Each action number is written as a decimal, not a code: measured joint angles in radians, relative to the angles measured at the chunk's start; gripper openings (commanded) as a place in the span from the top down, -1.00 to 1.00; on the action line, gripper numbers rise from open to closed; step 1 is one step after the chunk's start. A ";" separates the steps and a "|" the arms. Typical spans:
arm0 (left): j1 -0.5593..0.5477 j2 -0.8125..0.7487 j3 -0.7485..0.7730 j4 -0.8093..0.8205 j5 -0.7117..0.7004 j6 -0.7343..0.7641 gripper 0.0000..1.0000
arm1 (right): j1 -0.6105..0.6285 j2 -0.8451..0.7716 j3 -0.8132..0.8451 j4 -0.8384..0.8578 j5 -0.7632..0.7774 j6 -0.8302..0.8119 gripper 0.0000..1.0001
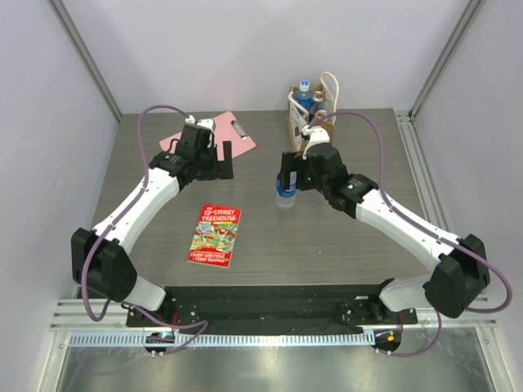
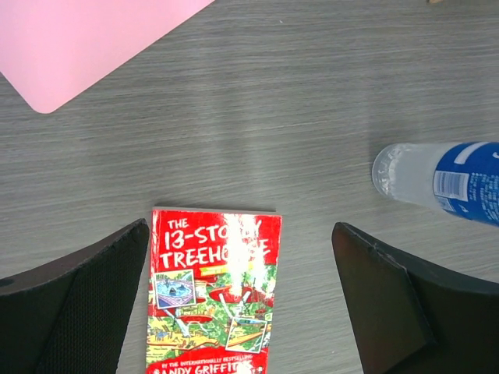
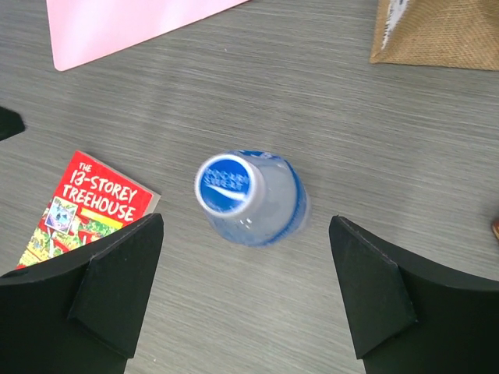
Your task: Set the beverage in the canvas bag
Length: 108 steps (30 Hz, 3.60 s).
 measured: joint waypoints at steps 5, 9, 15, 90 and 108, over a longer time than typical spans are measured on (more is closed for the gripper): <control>0.000 -0.057 -0.042 0.045 0.006 -0.004 -0.99 | 0.051 0.106 0.055 -0.004 0.063 -0.011 -0.82; 0.000 -0.058 -0.045 0.063 0.023 -0.008 -0.99 | 0.083 0.186 0.085 -0.027 0.136 -0.026 -0.76; 0.000 -0.058 -0.045 0.071 0.068 -0.027 -0.99 | 0.089 0.266 0.112 -0.039 0.197 -0.044 -0.53; 0.000 -0.065 -0.045 0.071 0.081 -0.033 -0.99 | -0.346 0.706 0.993 -0.069 0.014 -0.363 0.98; 0.000 -0.065 -0.045 0.071 0.081 -0.033 -0.99 | -0.346 0.758 0.993 -0.009 -0.058 -0.389 0.97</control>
